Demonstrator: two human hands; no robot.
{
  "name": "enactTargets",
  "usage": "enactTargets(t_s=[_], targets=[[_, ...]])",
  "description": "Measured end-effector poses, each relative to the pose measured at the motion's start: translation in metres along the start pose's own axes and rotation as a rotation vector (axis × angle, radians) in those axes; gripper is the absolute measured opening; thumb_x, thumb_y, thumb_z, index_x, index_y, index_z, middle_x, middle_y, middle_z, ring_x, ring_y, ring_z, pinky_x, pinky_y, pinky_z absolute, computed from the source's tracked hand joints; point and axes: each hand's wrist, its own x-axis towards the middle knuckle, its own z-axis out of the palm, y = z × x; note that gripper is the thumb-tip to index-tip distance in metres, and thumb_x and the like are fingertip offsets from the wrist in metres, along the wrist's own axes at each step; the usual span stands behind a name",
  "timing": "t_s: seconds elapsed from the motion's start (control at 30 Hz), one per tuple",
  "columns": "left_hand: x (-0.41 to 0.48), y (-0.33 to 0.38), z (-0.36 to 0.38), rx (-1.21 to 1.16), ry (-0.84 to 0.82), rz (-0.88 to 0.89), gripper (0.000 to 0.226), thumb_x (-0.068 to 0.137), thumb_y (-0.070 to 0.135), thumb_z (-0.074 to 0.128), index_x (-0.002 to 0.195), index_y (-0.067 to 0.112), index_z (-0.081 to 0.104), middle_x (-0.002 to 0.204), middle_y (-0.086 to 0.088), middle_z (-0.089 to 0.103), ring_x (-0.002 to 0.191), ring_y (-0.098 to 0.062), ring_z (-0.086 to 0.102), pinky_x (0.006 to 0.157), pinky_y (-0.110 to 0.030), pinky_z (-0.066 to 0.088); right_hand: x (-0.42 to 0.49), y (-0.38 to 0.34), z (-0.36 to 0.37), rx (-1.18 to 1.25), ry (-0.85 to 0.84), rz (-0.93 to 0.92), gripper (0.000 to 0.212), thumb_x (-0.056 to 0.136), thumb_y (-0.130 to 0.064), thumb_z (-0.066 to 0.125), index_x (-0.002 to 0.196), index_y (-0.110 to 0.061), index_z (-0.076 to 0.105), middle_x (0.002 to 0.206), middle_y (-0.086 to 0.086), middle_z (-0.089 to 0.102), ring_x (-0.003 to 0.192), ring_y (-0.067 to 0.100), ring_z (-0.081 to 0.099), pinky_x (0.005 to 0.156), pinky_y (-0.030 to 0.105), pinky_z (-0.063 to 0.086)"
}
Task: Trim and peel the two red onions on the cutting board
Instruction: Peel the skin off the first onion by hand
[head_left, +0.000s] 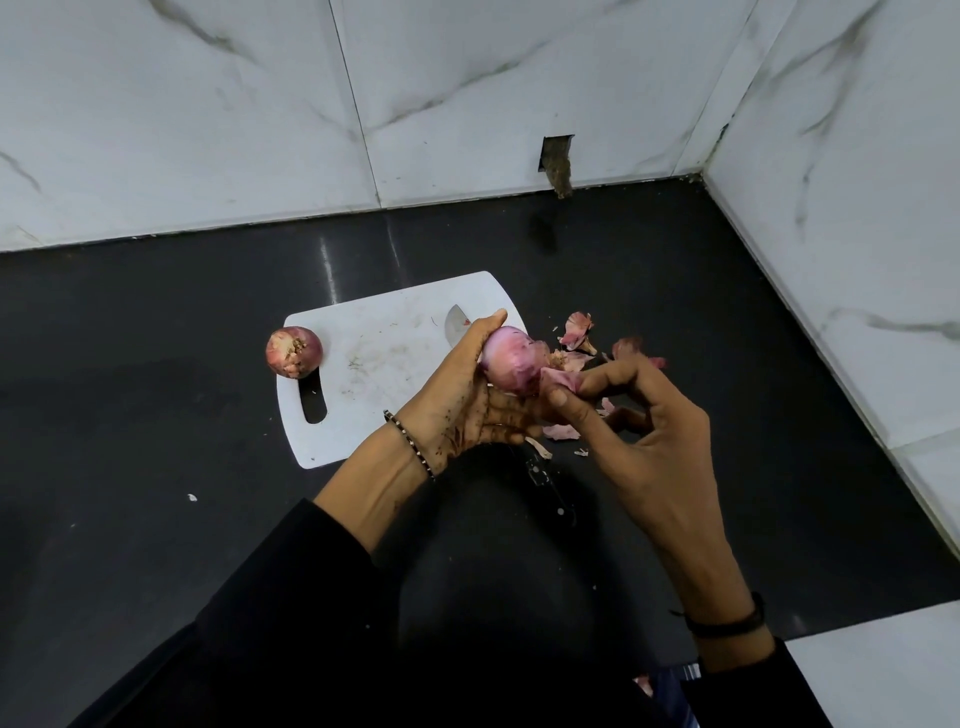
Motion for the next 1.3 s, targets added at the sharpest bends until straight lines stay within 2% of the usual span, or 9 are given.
enactTargets(t_s=[0.13, 0.2, 0.3, 0.53, 0.63, 0.7, 0.87, 1.07, 1.3], targets=[[0.002, 0.000, -0.001, -0.005, -0.042, 0.026, 0.082, 0.095, 0.070, 0.024, 0.108, 0.000, 0.065, 0.084, -0.018, 0.064, 0.061, -0.022, 0.059, 0.050, -0.022, 0.050, -0.002, -0.002, -0.004, 0.066, 0.053, 0.079, 0.019, 0.085, -0.030, 0.074, 0.091, -0.015, 0.063, 0.097, -0.003, 0.068, 0.097, 0.020, 0.069, 0.075, 0.041, 0.058], [0.002, 0.001, -0.002, -0.018, -0.050, 0.043, 0.076, 0.094, 0.067, 0.027, 0.100, 0.001, 0.065, 0.071, -0.016, 0.062, 0.053, -0.020, 0.057, 0.047, -0.020, 0.047, -0.001, -0.002, -0.006, 0.074, 0.094, 0.114, 0.022, 0.083, -0.036, 0.074, 0.090, -0.018, 0.063, 0.095, -0.002, 0.067, 0.093, 0.020, 0.068, 0.071, 0.044, 0.058], [0.001, 0.002, -0.003, -0.003, -0.049, 0.045, 0.074, 0.094, 0.066, 0.030, 0.103, 0.000, 0.062, 0.063, -0.016, 0.061, 0.048, -0.019, 0.056, 0.046, -0.020, 0.047, 0.002, 0.001, -0.008, 0.033, 0.144, 0.152, 0.024, 0.082, -0.039, 0.075, 0.089, -0.019, 0.064, 0.092, -0.003, 0.068, 0.089, 0.018, 0.068, 0.070, 0.045, 0.058], [0.007, -0.001, -0.007, 0.084, 0.019, 0.038, 0.076, 0.091, 0.070, 0.037, 0.110, 0.002, 0.065, 0.087, -0.019, 0.072, 0.057, -0.021, 0.063, 0.055, -0.024, 0.051, 0.013, 0.021, -0.011, -0.090, 0.131, 0.202, 0.018, 0.088, -0.039, 0.075, 0.094, -0.026, 0.064, 0.098, -0.010, 0.069, 0.092, 0.012, 0.068, 0.069, 0.043, 0.058], [0.007, -0.005, -0.005, 0.103, 0.051, 0.077, 0.074, 0.090, 0.070, 0.041, 0.118, 0.005, 0.063, 0.092, -0.019, 0.073, 0.060, -0.020, 0.065, 0.056, -0.024, 0.053, 0.017, 0.026, -0.014, -0.216, 0.073, 0.169, 0.018, 0.089, -0.037, 0.072, 0.101, -0.028, 0.063, 0.106, -0.013, 0.065, 0.091, 0.004, 0.064, 0.071, 0.022, 0.055], [0.008, -0.007, -0.004, 0.118, 0.040, 0.093, 0.080, 0.088, 0.072, 0.043, 0.125, 0.003, 0.060, 0.091, -0.018, 0.073, 0.061, -0.019, 0.064, 0.056, -0.024, 0.053, 0.018, 0.025, -0.014, -0.268, 0.049, 0.137, 0.019, 0.091, -0.034, 0.071, 0.105, -0.027, 0.062, 0.110, -0.007, 0.063, 0.090, 0.002, 0.063, 0.072, 0.015, 0.053], [0.009, -0.007, -0.002, 0.098, -0.003, 0.154, 0.087, 0.079, 0.073, 0.051, 0.121, -0.004, 0.057, 0.084, -0.018, 0.066, 0.059, -0.021, 0.057, 0.052, -0.026, 0.050, 0.013, 0.006, -0.011, -0.172, -0.007, 0.041, 0.021, 0.088, -0.031, 0.073, 0.107, -0.024, 0.065, 0.105, -0.012, 0.062, 0.088, 0.011, 0.065, 0.068, 0.029, 0.057], [0.009, -0.005, 0.004, 0.045, 0.043, 0.240, 0.091, 0.068, 0.064, 0.064, 0.133, 0.002, 0.049, 0.097, -0.020, 0.069, 0.063, -0.022, 0.063, 0.054, -0.030, 0.053, 0.014, -0.010, 0.003, -0.159, -0.067, -0.080, 0.039, 0.076, -0.039, 0.082, 0.106, -0.022, 0.065, 0.099, -0.009, 0.062, 0.079, 0.014, 0.062, 0.062, 0.026, 0.054], [0.004, -0.001, 0.008, 0.144, 0.051, 0.264, 0.060, 0.087, 0.063, 0.051, 0.107, 0.008, 0.063, 0.086, -0.013, 0.070, 0.061, -0.016, 0.064, 0.055, -0.028, 0.052, 0.016, -0.010, 0.007, -0.184, -0.053, -0.097, 0.038, 0.075, -0.043, 0.079, 0.103, -0.027, 0.060, 0.097, -0.016, 0.058, 0.080, 0.011, 0.059, 0.064, 0.020, 0.051]])
